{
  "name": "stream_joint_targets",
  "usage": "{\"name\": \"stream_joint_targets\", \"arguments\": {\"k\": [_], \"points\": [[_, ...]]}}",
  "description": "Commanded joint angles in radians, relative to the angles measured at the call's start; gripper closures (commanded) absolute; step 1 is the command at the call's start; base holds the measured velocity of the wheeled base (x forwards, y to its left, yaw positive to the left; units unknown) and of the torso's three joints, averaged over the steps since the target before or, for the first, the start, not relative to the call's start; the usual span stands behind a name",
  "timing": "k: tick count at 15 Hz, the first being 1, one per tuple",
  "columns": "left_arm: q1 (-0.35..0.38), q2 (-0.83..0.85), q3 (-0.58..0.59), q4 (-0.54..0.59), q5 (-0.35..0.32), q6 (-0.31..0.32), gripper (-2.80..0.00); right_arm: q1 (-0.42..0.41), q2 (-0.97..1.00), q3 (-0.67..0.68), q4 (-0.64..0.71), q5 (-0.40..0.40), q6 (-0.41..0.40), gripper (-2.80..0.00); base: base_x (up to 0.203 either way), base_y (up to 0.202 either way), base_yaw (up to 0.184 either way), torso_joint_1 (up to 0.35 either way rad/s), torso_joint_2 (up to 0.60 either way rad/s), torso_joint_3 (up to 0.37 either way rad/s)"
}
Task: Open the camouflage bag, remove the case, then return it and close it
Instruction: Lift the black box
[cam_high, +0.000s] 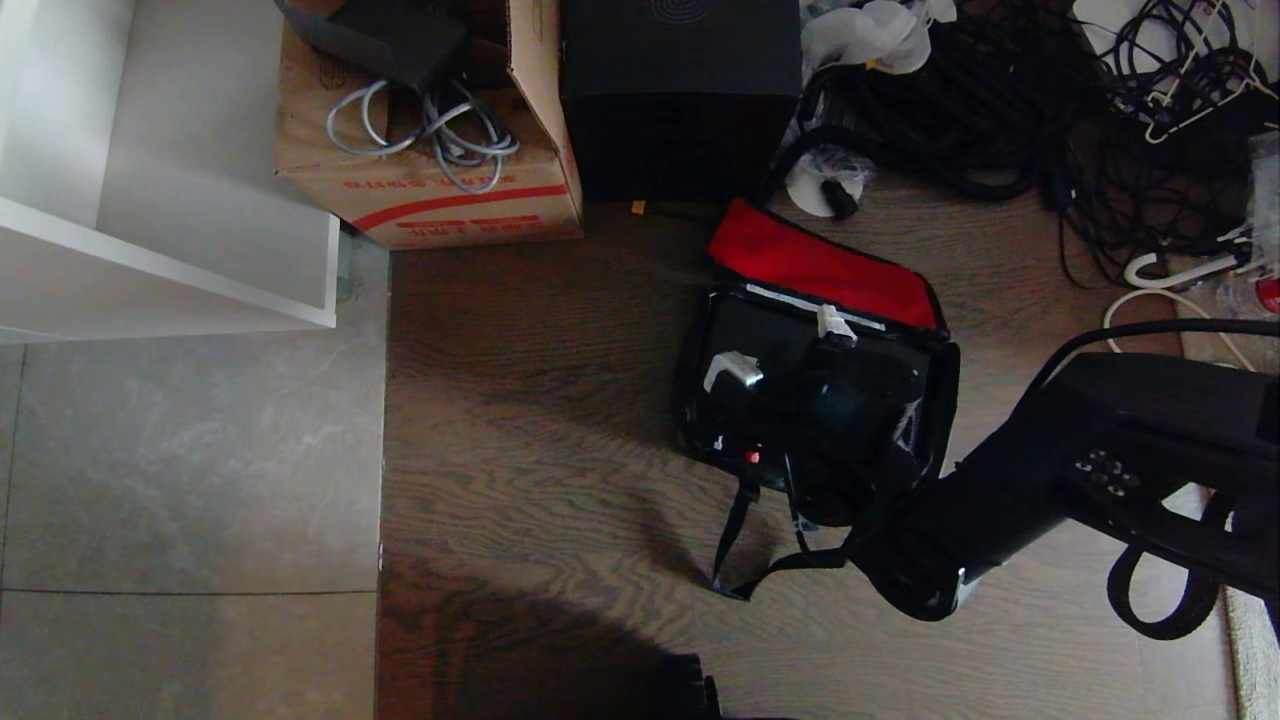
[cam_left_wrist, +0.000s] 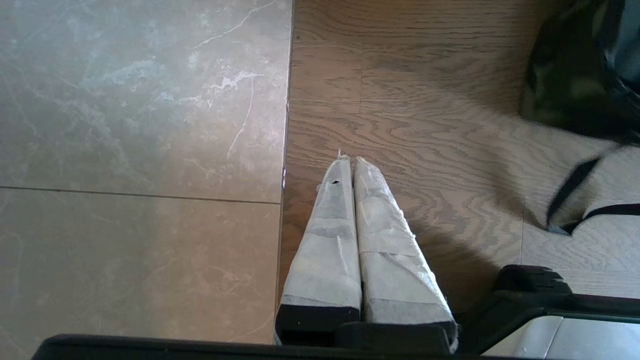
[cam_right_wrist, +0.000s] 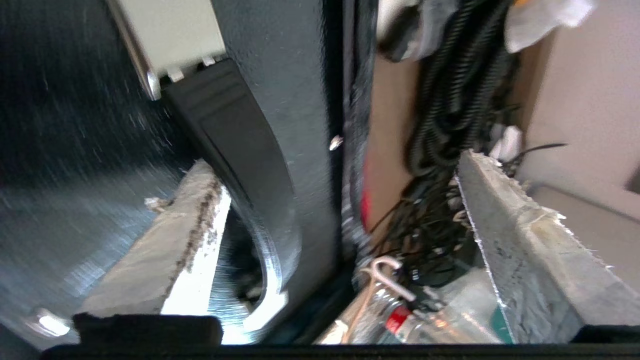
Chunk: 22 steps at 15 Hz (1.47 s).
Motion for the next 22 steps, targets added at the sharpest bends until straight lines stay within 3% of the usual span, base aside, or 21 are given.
{"name": "stream_joint_targets", "arguments": {"k": [1,5,17,22], "points": [[0.0,0.0,0.008,-0.001,0.0,0.0,0.0,-0.009,-0.019,0.002,-0.027,-0.006,-0.033,-2.8,0.0,0.0,0.0,0.0,0.0,0.0],[0.0,0.0,0.008,-0.001,0.001,0.0,0.0,-0.05,-0.031,-0.015,-0.022,-0.011,-0.113,-2.8,0.0,0.0,0.0,0.0,0.0,0.0],[0.0,0.0,0.008,-0.001,0.0,0.0,0.0,-0.081,0.154,-0.017,-0.088,-0.021,-0.107,-2.8,0.0,0.0,0.0,0.0,0.0,0.0],[0.0,0.0,0.008,-0.001,0.0,0.0,0.0,-0.129,0.161,-0.123,-0.088,-0.035,-0.114,-2.8,0.0,0.0,0.0,0.0,0.0,0.0]]}}
